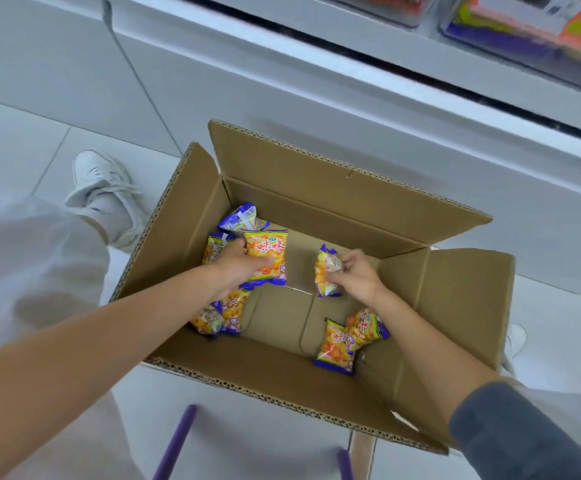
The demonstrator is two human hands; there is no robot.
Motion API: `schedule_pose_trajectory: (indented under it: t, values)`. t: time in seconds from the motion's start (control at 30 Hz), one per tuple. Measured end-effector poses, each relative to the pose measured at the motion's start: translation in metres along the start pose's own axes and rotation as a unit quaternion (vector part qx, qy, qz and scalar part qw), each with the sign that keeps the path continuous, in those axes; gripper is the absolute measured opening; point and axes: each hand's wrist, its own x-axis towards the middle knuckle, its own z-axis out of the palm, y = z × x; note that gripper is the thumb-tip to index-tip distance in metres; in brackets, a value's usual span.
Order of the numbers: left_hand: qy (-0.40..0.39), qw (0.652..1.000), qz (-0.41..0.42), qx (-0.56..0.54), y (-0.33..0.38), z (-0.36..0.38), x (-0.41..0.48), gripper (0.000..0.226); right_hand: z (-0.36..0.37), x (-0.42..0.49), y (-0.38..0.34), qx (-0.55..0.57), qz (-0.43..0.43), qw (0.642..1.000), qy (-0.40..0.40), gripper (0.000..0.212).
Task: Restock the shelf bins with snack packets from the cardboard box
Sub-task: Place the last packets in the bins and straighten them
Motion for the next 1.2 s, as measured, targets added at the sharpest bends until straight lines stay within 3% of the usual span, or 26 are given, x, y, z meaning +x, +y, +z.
schedule_pose_trajectory:
  t: [0.07,0.1,0.2,0.3,0.37,0.43,0.53,0.67,0.73,0.83,0.9,1.03,1.1,1.2]
  values:
    - [-0.005,0.999,0.029,-0.014,0.008,-0.001,-0.006,0.053,-0.009,-0.022,-0.028,0.214,-0.015,0.973,-0.082,0.039]
    - [-0.018,0.999,0.043,-0.020,0.011,0.000,-0.010,0.054,-0.014,-0.034,-0.041,0.266,-0.032,0.955,-0.127,0.038]
    - [-0.018,0.994,0.109,-0.017,0.029,0.008,-0.029,0.051,-0.022,-0.065,-0.068,0.302,-0.078,0.929,-0.197,0.047]
    - [0.013,0.984,0.179,0.003,0.049,0.013,-0.051,0.051,-0.027,-0.092,-0.086,0.214,-0.118,0.961,-0.125,0.069]
    - [0.018,0.979,0.203,-0.001,0.062,0.010,-0.066,0.049,-0.039,-0.108,-0.098,0.194,-0.151,0.969,-0.031,0.045]
    - [0.041,0.976,0.211,-0.024,0.074,0.007,-0.081,0.046,-0.060,-0.124,-0.112,0.252,-0.158,0.955,0.013,0.030]
    - [0.052,0.971,0.232,-0.038,0.095,0.011,-0.111,0.041,-0.091,-0.151,-0.132,0.344,-0.179,0.920,-0.063,0.036]
    - [-0.058,0.955,0.232,-0.176,0.139,0.029,-0.155,0.019,-0.119,-0.188,-0.158,0.304,-0.223,0.921,-0.099,0.025]
    - [-0.088,0.944,0.246,-0.202,0.159,0.037,-0.169,0.032,-0.132,-0.203,-0.168,0.295,-0.243,0.919,-0.098,0.030]
    - [-0.048,0.939,0.307,-0.146,0.187,0.049,-0.179,0.083,-0.151,-0.218,-0.177,0.251,-0.269,0.927,-0.073,0.030]
    - [-0.033,0.941,0.318,-0.115,0.207,0.058,-0.174,0.091,-0.165,-0.221,-0.182,0.220,-0.292,0.930,-0.044,0.030]
    - [0.001,0.919,0.394,-0.019,0.251,0.075,-0.184,0.082,-0.194,-0.224,-0.200,0.272,-0.345,0.898,-0.036,0.052]
    - [0.011,0.889,0.454,0.053,0.275,0.083,-0.197,0.062,-0.212,-0.220,-0.210,0.304,-0.363,0.880,-0.031,0.074]
    - [0.075,0.843,0.511,0.152,0.311,0.091,-0.201,0.067,-0.238,-0.211,-0.221,0.335,-0.371,0.866,-0.028,0.102]
